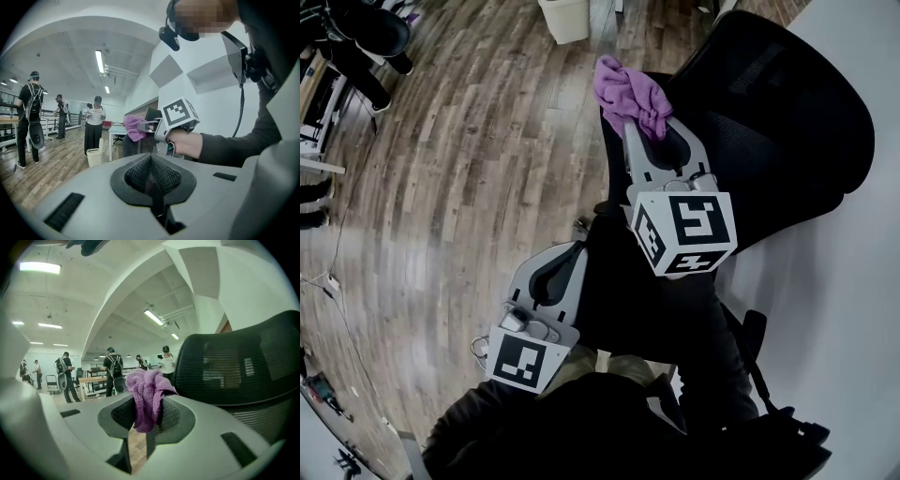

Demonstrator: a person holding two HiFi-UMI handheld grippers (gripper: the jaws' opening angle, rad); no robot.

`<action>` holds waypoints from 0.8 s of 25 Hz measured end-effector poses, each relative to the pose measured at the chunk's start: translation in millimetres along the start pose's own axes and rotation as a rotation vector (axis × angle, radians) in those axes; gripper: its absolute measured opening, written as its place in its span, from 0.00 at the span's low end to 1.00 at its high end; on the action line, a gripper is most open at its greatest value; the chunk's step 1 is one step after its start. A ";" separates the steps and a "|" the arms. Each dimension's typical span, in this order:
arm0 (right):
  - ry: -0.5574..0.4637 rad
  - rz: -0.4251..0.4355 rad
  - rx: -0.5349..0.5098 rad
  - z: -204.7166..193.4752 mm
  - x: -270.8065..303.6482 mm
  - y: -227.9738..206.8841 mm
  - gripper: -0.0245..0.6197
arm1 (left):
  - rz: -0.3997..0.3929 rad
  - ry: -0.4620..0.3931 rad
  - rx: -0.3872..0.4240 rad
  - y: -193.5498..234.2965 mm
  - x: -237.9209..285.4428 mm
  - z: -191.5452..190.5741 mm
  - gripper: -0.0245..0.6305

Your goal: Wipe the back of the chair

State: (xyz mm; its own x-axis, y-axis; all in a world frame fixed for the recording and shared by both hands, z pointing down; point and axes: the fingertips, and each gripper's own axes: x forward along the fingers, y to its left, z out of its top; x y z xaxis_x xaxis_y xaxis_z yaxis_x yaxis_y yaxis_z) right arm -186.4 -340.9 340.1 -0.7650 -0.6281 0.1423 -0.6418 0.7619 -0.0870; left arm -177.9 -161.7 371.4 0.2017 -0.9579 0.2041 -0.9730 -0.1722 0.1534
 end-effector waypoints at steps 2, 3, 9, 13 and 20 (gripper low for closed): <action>-0.023 0.043 0.010 10.3 1.9 20.6 0.18 | 0.008 -0.009 0.004 0.9 -10.5 3.9 0.04; -0.041 0.063 0.013 17.4 1.4 30.9 0.18 | 0.013 -0.015 0.009 1.3 -16.7 6.1 0.04; -0.175 0.142 -0.037 82.4 -29.3 84.2 0.18 | 0.042 -0.088 0.053 -3.3 -56.6 28.4 0.04; -0.224 0.173 -0.090 107.9 -83.1 96.3 0.18 | 0.048 -0.128 0.063 -29.3 -72.2 38.0 0.04; -0.200 0.090 -0.103 60.3 -244.3 84.4 0.18 | -0.036 -0.192 0.118 -125.1 -96.0 34.0 0.04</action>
State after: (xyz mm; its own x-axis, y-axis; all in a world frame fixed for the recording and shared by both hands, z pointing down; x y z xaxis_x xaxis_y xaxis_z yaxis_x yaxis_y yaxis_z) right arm -56.9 -132.7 238.6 -0.8206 -0.5682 -0.0608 -0.5698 0.8217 0.0124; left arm -79.4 -56.0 299.7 0.2224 -0.9749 0.0115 -0.9743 -0.2218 0.0404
